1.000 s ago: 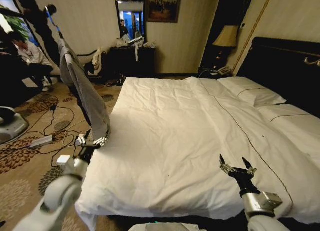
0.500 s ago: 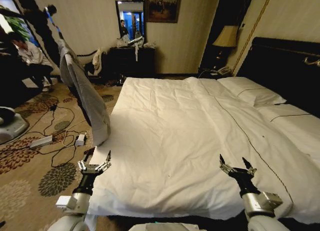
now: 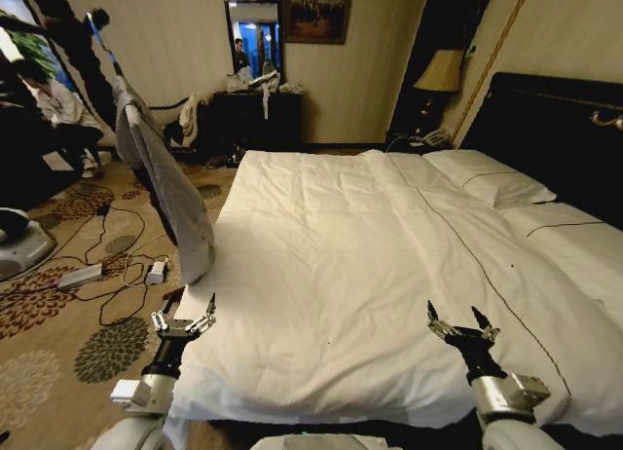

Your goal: Pick up the clothes from the bed and hang them on the clothes hanger.

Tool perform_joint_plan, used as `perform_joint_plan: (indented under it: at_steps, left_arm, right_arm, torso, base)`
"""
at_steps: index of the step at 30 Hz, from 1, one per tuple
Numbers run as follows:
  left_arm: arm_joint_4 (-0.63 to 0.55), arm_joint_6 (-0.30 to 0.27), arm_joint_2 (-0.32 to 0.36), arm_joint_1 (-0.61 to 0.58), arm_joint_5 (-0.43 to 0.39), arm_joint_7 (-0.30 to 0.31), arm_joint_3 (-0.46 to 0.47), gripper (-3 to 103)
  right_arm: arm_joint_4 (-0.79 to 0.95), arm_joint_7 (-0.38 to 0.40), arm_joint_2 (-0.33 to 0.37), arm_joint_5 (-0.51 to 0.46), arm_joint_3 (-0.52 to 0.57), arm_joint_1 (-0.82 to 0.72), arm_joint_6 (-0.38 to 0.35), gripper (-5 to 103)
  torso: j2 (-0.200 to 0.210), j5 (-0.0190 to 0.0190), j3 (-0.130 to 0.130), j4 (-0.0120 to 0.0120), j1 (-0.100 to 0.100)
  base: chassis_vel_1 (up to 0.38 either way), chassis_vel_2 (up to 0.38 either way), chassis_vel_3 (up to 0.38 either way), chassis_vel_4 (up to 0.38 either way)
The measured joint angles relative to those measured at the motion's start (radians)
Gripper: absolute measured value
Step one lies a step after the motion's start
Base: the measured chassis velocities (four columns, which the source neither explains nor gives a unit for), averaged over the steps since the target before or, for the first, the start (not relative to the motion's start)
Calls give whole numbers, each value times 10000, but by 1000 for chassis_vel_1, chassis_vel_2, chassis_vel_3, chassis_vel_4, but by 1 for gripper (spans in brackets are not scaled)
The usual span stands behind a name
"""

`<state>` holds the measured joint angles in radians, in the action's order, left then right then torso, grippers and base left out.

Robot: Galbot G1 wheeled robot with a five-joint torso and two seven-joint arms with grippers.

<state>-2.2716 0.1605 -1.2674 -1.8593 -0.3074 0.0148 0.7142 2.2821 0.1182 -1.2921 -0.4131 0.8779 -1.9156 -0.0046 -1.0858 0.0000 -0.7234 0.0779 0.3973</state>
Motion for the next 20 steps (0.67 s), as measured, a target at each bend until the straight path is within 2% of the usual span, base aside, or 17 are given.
perform_joint_plan:
  at_steps: [20]
  left_arm:
    - [12,-27,26,33,-38,28,-19,100]
  right_arm:
    - [0,0,0,0,0,0,0,100]
  torso:
    - [0,0,0,0,0]
  base:
    - [0,0,0,0]
